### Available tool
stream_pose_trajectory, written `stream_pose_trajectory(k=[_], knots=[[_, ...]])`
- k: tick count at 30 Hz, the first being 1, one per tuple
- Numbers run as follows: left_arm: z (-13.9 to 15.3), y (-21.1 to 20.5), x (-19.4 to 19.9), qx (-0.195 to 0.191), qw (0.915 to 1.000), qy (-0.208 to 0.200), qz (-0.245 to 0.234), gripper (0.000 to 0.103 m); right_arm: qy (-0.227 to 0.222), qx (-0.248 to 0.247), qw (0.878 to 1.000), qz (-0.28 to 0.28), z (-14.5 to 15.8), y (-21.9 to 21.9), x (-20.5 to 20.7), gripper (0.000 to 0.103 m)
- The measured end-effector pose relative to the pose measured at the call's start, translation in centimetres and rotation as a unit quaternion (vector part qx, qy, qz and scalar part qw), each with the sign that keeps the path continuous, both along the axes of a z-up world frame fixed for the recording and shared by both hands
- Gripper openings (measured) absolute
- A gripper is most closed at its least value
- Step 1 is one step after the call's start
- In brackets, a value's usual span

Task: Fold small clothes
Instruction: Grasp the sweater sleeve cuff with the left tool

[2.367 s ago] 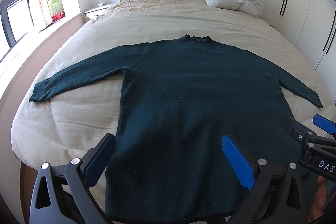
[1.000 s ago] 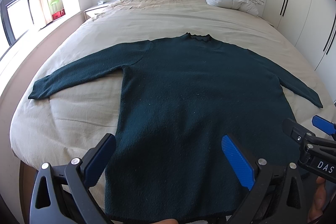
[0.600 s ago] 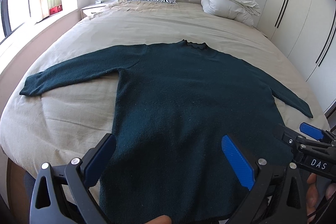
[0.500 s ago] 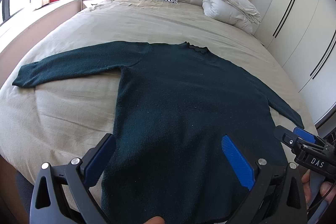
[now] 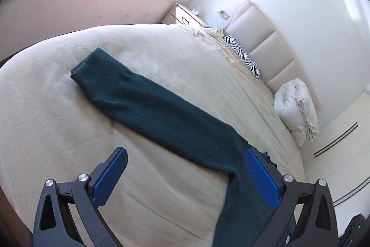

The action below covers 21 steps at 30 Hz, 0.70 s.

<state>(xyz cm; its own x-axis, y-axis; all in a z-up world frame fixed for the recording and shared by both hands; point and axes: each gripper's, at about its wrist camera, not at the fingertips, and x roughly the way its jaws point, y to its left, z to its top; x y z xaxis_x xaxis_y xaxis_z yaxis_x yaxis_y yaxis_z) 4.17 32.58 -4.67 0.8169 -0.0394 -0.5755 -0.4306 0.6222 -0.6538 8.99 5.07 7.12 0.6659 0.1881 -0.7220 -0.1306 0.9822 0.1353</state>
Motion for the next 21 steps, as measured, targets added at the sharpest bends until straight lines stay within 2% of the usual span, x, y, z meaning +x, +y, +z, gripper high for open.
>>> stream_pose_trajectory(k=[2,4,6,11,14,16,17,18,19,21], knots=[[-1.5,3.6,-0.2,-0.042,0.998,-0.014,0.045,0.1,0.007,0.018,1.0,0.018,-0.3,1.2,1.0,0.097],[-2.9,6.2,-0.4,-0.072,0.9938,-0.012,0.083,0.09,0.026,0.033,0.999,0.033,-0.7,2.2,2.2,0.075],[-4.3,8.0,-0.6,-0.104,0.9877,-0.015,0.116,0.085,0.048,0.048,0.997,0.043,-1.5,3.0,3.3,0.067],[-6.6,10.4,0.6,-0.137,0.978,-0.007,0.157,0.082,0.075,0.073,0.993,0.047,-3.3,3.8,4.7,0.066],[-7.3,11.2,2.1,-0.127,0.9772,-0.005,0.17,0.079,0.088,0.095,0.991,0.044,-4.4,3.4,5.1,0.066],[-7.6,12.0,3.0,-0.123,0.9778,-0.003,0.17,0.065,0.09,0.104,0.99,0.039,-4.7,2.9,5.2,0.066],[-7.8,12.3,3.4,-0.124,0.9782,-0.001,0.167,0.042,0.09,0.106,0.99,0.035,-4.8,2.6,5.2,0.066],[-7.9,12.5,3.9,-0.128,0.9784,0.004,0.162,0.009,0.091,0.111,0.989,0.031,-4.9,2.1,5.3,0.066],[-7.7,12.4,4.2,-0.124,0.9793,0.009,0.159,0.008,0.093,0.118,0.988,0.028,-5.1,1.7,5.4,0.066],[-5.8,11.2,4.8,-0.077,0.9872,0.008,0.14,0.008,0.099,0.131,0.986,0.023,-5.4,0.7,5.6,0.066]])
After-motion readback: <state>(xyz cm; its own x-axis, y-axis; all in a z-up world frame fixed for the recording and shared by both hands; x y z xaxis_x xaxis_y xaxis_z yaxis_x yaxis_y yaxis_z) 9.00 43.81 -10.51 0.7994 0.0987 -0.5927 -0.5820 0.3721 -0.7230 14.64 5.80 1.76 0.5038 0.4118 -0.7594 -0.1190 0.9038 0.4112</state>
